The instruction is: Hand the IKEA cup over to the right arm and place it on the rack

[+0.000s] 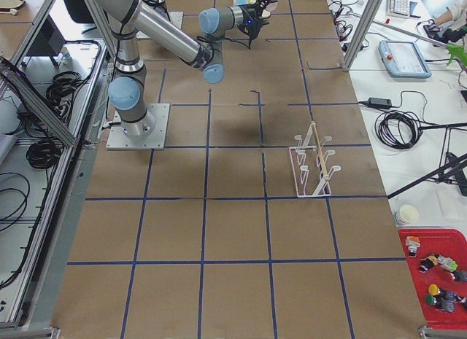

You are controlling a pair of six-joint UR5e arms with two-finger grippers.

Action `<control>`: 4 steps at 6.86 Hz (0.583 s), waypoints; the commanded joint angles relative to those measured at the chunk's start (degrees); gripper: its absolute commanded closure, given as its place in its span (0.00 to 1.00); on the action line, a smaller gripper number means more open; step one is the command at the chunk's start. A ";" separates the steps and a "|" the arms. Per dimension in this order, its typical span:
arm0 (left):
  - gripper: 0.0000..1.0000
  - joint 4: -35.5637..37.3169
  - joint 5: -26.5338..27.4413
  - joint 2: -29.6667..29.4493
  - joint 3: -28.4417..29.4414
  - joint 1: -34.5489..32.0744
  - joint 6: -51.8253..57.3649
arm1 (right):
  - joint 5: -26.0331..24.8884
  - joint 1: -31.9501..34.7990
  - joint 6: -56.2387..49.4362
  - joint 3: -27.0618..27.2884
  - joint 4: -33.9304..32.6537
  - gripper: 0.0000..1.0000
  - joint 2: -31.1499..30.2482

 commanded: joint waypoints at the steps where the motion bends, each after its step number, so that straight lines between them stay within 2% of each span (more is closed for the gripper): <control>1: 1.00 0.00 0.00 0.08 0.00 0.00 -0.03 | -7.43 2.70 0.31 -0.02 -2.02 0.02 0.18; 4: 1.00 0.18 0.00 0.08 0.00 0.00 -0.90 | -12.46 7.00 2.31 -1.42 -4.39 0.02 3.33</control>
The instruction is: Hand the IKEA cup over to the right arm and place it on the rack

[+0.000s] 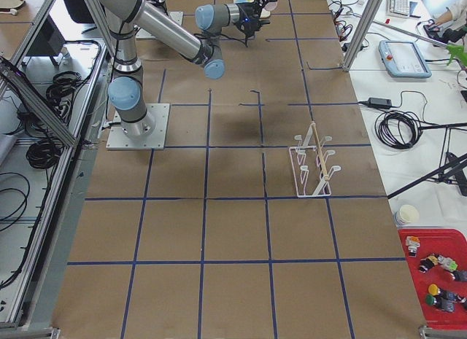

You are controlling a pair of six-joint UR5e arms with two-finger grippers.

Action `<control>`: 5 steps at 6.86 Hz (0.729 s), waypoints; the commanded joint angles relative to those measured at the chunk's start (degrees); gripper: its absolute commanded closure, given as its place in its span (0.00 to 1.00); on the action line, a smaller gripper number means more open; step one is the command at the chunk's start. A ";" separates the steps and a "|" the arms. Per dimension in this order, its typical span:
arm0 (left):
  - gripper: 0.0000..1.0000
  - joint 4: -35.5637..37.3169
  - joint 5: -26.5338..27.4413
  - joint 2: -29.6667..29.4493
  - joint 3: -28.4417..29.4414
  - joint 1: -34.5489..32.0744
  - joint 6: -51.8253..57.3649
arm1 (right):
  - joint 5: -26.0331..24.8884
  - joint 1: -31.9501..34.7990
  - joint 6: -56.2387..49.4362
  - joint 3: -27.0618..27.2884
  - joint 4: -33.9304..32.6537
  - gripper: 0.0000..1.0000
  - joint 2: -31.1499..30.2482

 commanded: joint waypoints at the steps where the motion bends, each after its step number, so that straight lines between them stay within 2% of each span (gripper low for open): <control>1: 1.00 0.18 0.00 0.03 0.00 0.00 -0.55 | -1.68 3.24 2.57 -2.31 -0.86 0.02 2.39; 5: 1.00 0.35 0.00 -0.24 0.00 -0.09 -0.55 | -2.48 5.01 3.28 -5.39 -0.86 0.01 3.98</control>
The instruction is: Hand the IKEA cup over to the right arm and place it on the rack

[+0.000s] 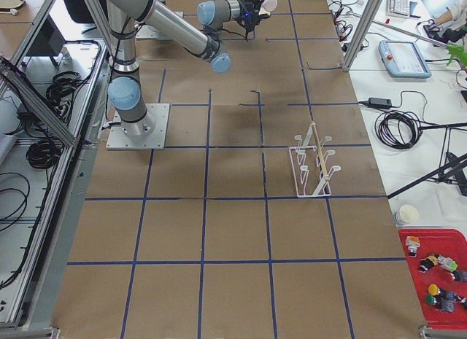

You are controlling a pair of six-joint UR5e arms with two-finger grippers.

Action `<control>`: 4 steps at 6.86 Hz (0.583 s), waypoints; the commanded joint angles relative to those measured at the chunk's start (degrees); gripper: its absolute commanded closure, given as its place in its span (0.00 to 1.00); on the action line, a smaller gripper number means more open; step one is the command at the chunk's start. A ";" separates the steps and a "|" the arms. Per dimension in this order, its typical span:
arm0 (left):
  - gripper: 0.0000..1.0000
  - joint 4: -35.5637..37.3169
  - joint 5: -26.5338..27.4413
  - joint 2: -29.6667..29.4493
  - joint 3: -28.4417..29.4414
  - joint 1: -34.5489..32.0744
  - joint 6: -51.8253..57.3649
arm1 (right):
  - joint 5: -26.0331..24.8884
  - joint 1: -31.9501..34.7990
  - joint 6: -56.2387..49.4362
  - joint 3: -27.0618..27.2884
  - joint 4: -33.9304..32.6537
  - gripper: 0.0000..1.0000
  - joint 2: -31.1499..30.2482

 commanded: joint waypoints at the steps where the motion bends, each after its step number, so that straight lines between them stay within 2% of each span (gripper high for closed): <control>1: 1.00 0.02 0.00 -0.02 0.00 0.07 0.00 | -0.01 0.62 1.62 -1.80 0.00 0.01 1.52; 4: 1.00 0.02 0.00 -0.11 0.00 -0.01 0.00 | -0.27 1.85 1.72 -3.12 0.00 0.01 3.63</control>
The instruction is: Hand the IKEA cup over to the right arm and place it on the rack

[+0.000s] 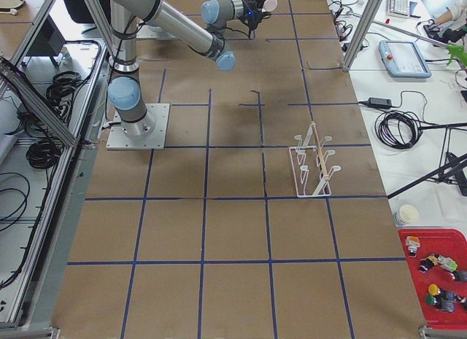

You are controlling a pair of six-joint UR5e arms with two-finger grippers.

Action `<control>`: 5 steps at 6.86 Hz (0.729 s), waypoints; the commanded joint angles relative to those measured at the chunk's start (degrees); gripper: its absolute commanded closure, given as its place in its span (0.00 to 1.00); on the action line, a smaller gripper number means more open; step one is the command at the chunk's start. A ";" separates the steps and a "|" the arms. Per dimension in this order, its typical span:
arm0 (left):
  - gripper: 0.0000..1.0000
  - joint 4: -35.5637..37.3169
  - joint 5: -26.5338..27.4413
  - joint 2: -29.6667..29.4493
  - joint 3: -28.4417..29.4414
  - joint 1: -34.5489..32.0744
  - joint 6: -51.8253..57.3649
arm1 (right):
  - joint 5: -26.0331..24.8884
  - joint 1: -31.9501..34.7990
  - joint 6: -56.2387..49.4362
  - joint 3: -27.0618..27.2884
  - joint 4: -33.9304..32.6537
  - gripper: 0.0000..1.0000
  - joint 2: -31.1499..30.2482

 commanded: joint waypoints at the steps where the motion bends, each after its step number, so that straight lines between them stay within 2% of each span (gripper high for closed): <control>1: 1.00 0.00 0.00 -0.06 0.00 -0.04 0.00 | -1.02 0.80 0.05 -0.48 0.00 0.01 0.76; 5: 1.00 0.00 0.00 -0.06 0.09 -0.04 0.00 | -1.03 1.34 2.58 -0.48 0.44 0.02 0.24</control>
